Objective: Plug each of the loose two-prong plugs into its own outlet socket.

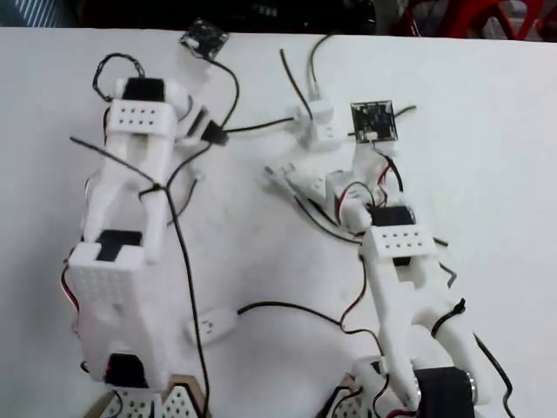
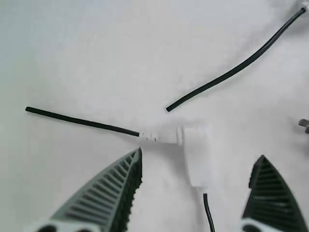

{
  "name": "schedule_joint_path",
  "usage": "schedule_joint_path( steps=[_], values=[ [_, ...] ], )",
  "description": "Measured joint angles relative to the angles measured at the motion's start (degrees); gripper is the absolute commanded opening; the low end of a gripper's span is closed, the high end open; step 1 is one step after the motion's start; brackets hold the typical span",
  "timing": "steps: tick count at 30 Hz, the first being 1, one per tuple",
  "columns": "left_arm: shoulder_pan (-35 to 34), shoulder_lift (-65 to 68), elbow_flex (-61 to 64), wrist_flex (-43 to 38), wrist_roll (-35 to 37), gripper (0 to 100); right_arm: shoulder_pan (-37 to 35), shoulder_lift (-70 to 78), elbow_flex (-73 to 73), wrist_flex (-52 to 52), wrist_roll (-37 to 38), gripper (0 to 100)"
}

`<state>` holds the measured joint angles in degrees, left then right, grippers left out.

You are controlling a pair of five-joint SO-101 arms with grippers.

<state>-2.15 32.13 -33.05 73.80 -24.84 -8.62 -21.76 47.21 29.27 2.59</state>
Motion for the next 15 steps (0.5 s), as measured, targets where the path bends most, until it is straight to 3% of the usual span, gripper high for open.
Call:
schedule_joint_path(
  steps=[15],
  values=[
    [3.4, -0.1, -11.3, 27.3, 0.0, 34, -1.6, 0.0, 1.0, -0.2, 0.0, 2.2]
  ],
)
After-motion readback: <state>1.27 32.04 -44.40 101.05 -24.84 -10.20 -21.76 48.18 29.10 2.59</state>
